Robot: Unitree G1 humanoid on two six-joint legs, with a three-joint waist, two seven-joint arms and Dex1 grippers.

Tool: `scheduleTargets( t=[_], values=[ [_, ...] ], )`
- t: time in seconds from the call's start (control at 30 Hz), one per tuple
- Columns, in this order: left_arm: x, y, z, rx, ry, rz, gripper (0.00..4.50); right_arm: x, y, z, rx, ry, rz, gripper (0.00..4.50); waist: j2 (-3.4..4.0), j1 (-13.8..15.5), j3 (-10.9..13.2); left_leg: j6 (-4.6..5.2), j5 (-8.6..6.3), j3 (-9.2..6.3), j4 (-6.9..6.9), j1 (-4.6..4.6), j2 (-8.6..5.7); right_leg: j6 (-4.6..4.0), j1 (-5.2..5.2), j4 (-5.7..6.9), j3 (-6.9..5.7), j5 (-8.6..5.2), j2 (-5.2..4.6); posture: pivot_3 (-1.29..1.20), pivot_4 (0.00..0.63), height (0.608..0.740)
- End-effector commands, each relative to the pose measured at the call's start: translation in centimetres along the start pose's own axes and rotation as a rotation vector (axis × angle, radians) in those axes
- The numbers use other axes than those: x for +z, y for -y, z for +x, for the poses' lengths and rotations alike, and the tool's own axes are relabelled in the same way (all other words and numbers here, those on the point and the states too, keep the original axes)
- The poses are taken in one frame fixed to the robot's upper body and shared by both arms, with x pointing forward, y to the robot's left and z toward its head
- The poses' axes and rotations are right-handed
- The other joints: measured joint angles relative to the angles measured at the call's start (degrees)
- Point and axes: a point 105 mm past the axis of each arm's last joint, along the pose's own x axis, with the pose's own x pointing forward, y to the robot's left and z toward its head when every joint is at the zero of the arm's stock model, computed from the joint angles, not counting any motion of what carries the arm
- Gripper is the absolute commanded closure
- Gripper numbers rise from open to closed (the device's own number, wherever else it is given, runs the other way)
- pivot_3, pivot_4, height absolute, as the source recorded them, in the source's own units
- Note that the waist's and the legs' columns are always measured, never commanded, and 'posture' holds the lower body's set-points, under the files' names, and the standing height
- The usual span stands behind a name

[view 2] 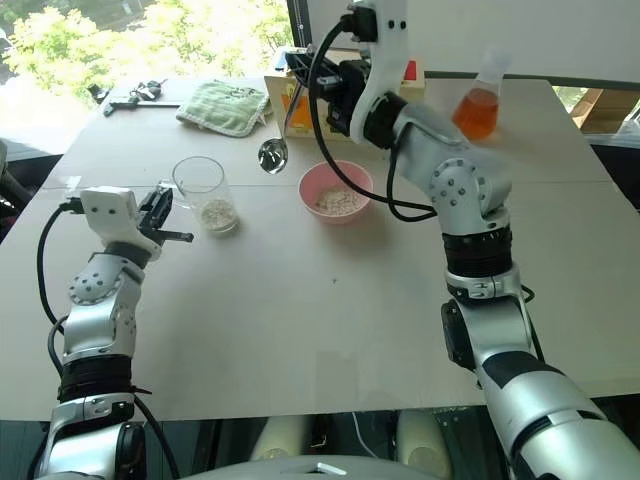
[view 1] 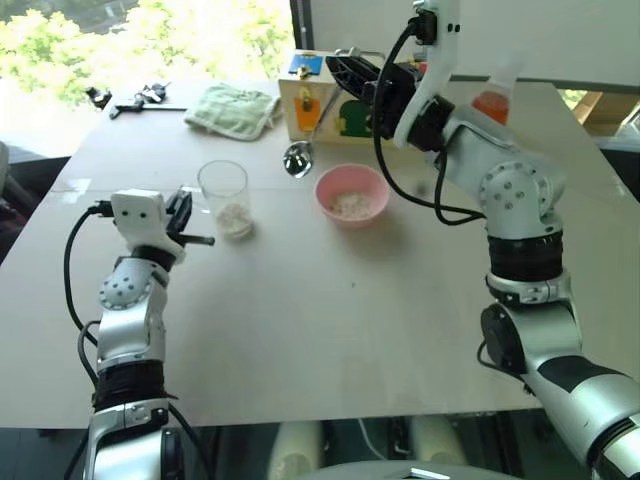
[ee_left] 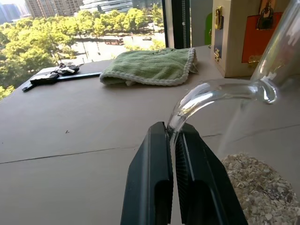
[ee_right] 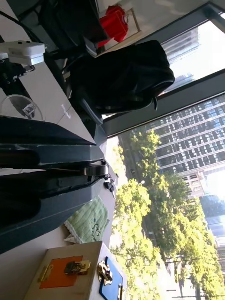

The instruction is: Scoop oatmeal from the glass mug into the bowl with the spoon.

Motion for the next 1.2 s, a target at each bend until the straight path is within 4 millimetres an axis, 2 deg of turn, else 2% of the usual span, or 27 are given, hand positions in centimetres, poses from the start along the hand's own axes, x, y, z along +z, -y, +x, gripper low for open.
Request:
scheduleTargets(
  t=[0.03, 0.23, 0.6, 0.8, 1.1, 1.2],
  values=[
    [0.7, 4.1, 0.4, -0.154, -0.01, -0.028, 4.47, 1.9, -2.0, 0.8, 0.078, 0.065, -0.051, 4.5, 0.0, 0.0, 0.0, 0.0, 0.0, -0.01, 0.0, 0.0, -0.01, 0.0, 0.02, -0.01, -0.01, 0.0, 0.0, 0.0, 0.15, 0.74],
    [1.6, 6.0, 1.1, -0.242, -0.046, -0.015, 4.47, 0.7, -3.1, 1.3, 0.125, 0.035, -0.08, 4.5, 0.0, -0.3, 0.0, -0.01, 0.0, 0.01, 0.0, 0.01, -0.04, 0.01, 0.01, -0.01, 0.0, 0.0, 0.07, 0.0, 0.15, 0.74],
    [2.7, 6.5, 2.0, -0.371, -0.06, 0.027, 4.47, -3.6, -3.0, 0.5, 0.178, -0.112, -0.342, 4.5, 0.0, -0.3, 0.0, -0.03, 0.02, 0.02, 0.0, 0.0, -0.06, 0.01, -0.01, -0.05, 0.0, 0.0, 0.1, 0.0, 0.15, 0.74],
    [4.8, 6.7, 2.6, -0.444, 0.017, 0.107, 4.47, -6.8, -2.6, 0.7, 0.213, -0.161, -0.52, 4.5, -0.01, -0.4, 0.0, -0.04, 0.02, 0.03, 0.0, 0.0, -0.06, 0.01, -0.03, -0.05, 0.01, 0.0, 0.12, 0.0, 0.15, 0.74],
    [5.8, 6.4, 3.1, -0.49, 0.089, 0.195, 4.47, -9.3, -2.6, 1.1, 0.216, -0.214, -0.363, 4.5, -0.01, -0.4, 0.0, -0.1, 0.06, 0.02, 0.0, -0.01, -0.05, 0.01, -0.03, -0.05, 0.0, 0.0, 0.14, 0.0, 0.15, 0.74],
    [5.5, 6.3, 3.0, -0.496, 0.088, 0.215, 4.47, -9.5, -2.0, 1.0, 0.16, -0.233, -0.208, 4.5, -0.01, -0.4, 0.0, -0.11, 0.06, 0.02, 0.0, -0.01, -0.05, 0.01, -0.03, -0.04, 0.0, 0.0, 0.15, 0.0, 0.15, 0.74]
  ],
)
